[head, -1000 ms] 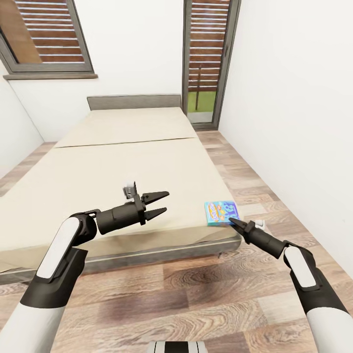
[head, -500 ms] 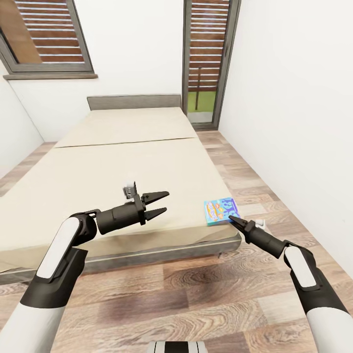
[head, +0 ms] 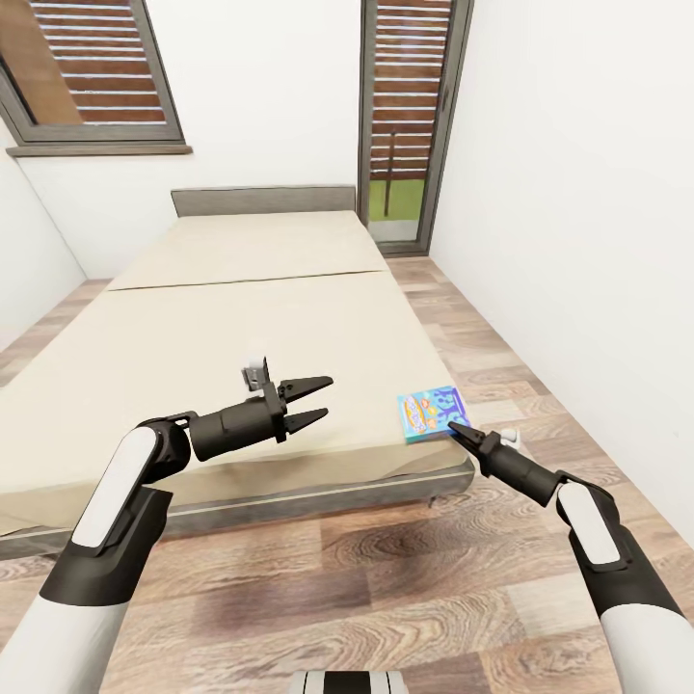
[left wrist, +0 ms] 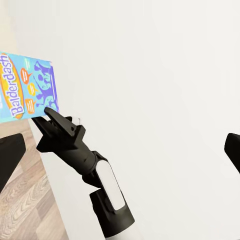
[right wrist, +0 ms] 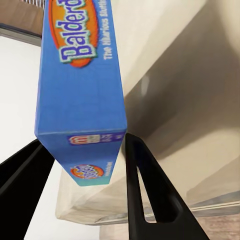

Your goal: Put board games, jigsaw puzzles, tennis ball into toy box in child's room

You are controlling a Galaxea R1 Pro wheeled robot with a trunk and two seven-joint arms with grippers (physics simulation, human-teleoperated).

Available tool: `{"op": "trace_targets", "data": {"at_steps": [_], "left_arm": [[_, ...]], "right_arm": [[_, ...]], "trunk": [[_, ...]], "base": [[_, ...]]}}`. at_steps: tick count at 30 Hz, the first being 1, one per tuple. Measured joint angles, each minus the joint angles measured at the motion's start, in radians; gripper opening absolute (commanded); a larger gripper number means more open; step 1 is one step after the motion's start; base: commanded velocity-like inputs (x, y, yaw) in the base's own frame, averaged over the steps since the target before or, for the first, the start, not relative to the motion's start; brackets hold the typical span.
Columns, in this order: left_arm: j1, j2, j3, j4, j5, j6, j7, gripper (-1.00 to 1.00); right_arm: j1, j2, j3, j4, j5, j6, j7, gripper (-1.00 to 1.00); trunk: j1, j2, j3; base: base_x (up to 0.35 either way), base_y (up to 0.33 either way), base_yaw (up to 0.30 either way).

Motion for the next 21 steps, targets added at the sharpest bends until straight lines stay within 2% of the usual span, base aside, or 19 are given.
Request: {"op": "trace_targets", "data": {"at_steps": [21], "left_arm": [[0.004,0.001,0.001,0.000,0.000,-0.001,-0.002,1.00]], "right_arm": [[0.000,0.002,0.003,-0.003,0.000,-0.001,0.000,-1.00]], "trunk": [[0.000,0.000,0.000]], "base": [[0.000,0.000,0.000]]}}
